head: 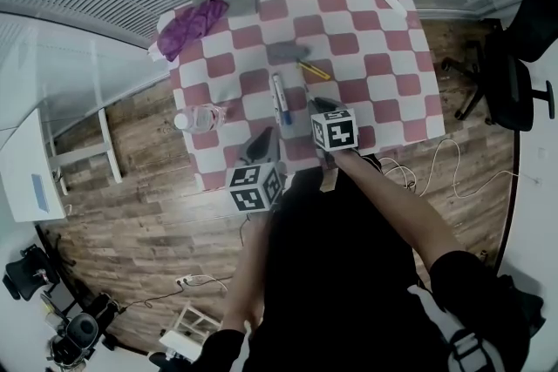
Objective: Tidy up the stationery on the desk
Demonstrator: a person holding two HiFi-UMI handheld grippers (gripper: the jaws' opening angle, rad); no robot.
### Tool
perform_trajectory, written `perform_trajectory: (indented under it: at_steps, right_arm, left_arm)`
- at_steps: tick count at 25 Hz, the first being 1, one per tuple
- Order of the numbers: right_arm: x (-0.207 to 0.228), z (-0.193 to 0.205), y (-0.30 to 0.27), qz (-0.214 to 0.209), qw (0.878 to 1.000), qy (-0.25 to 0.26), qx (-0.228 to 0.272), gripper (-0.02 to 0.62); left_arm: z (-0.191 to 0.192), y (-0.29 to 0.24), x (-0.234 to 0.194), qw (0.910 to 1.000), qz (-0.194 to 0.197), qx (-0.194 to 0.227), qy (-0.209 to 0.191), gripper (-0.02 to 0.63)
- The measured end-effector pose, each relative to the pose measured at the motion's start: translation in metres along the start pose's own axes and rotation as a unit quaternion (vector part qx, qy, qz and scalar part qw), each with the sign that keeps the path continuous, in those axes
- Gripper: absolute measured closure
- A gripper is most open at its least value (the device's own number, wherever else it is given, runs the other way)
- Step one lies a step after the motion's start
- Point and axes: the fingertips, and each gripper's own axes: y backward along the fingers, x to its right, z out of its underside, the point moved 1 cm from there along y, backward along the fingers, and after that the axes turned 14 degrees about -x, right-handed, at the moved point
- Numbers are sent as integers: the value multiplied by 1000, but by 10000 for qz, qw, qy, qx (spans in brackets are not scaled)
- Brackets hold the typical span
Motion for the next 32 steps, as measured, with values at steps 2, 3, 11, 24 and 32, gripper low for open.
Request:
perform_trajectory:
  at_steps: [2, 3, 11, 24, 32]
  right_arm:
    - [-6, 3, -3, -176, 9993, -327, -38, 535]
    - [-9, 4, -4, -229, 9988, -431, -45, 535]
    - [-27, 8, -7, -506, 9945, -904, -154, 535]
    - [-43, 8, -13, -683, 9942, -814, -186, 534]
    - [-46, 10, -16, -715, 9945, -728, -250, 524]
  left_arm:
    - [1, 1, 0, 10000, 13, 0, 7, 566]
    - [1, 1, 0, 10000, 19, 5, 10, 566]
    - [6, 4, -3, 10000, 19, 6, 48, 566]
    - [10, 6, -7, 10000, -9, -4, 85, 566]
    - [8, 7, -7, 10000, -16, 11, 91, 566]
